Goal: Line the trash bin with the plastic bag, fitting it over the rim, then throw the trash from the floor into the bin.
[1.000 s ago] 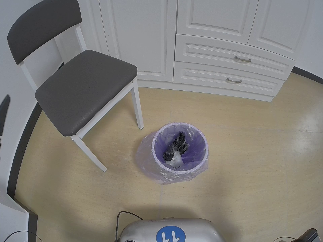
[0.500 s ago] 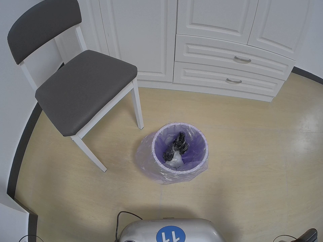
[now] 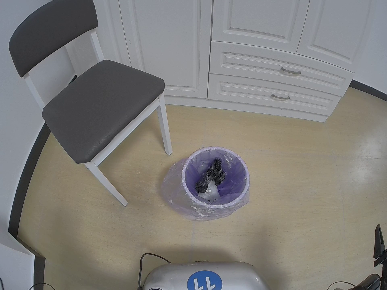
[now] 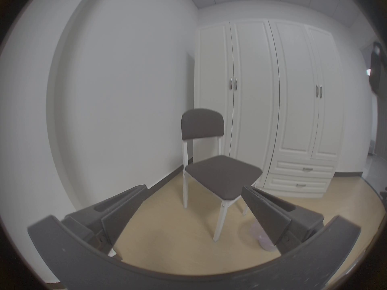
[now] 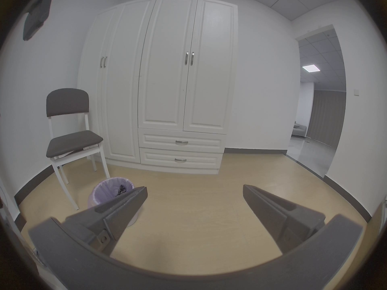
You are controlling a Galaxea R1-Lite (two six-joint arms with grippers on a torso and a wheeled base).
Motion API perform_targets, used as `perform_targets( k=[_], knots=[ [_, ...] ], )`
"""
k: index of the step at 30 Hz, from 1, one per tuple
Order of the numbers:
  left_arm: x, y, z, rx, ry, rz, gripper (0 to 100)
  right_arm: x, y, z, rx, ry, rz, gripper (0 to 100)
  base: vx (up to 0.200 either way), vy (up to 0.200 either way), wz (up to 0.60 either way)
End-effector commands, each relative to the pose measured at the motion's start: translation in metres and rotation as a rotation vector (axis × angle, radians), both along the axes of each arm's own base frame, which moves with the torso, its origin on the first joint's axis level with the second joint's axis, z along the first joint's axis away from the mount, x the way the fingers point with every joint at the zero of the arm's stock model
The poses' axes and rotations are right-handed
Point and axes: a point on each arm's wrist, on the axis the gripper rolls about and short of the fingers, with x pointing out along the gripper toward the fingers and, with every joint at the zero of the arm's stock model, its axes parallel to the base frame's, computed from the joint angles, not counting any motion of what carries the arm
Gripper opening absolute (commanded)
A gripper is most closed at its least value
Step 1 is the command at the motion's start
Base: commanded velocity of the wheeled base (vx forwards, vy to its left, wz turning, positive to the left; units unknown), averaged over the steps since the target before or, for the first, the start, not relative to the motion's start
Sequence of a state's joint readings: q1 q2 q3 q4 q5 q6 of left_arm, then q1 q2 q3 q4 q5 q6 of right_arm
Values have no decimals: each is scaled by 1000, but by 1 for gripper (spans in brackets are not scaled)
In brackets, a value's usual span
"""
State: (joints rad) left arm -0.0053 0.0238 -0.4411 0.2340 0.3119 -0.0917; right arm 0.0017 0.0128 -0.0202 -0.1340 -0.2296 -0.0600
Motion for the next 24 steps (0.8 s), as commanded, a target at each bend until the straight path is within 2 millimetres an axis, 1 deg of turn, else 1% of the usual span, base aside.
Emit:
perform_targets(
  k=[1, 2, 4, 5, 7, 11, 13, 16, 24],
  knots=[
    [30, 0, -51, 15, 119, -3, 100, 1, 0, -12, 2, 71, -2, 100, 0, 0, 0],
    [37, -1, -64, 18, 125, -7, 100, 1, 0, -12, 3, 72, -2, 100, 0, 0, 0],
    [46, -1, -81, 30, 132, -35, 100, 1, 0, -12, 2, 72, -2, 100, 0, 0, 0],
    [47, -2, -83, 43, 127, -63, 100, 1, 0, -12, -1, 73, -1, 100, 0, 0, 0],
    [48, -3, -85, 50, 146, -113, 100, 1, 0, -12, -3, 73, 1, 100, 0, 0, 0],
    [47, -4, -85, 60, 159, -146, 100, 1, 0, -12, -9, 74, 11, 100, 0, 0, 0],
    [47, -4, -85, 60, 164, -149, 100, 1, 1, -12, -9, 74, 26, 100, 0, 0, 0],
    [47, -4, -85, 59, 157, -149, 100, 2, 3, -12, -21, 74, 130, 100, 0, 0, 0],
    [48, -4, -86, 99, 167, -145, 100, 2, 3, -13, -22, 80, 136, 100, 0, 0, 0]
  ],
)
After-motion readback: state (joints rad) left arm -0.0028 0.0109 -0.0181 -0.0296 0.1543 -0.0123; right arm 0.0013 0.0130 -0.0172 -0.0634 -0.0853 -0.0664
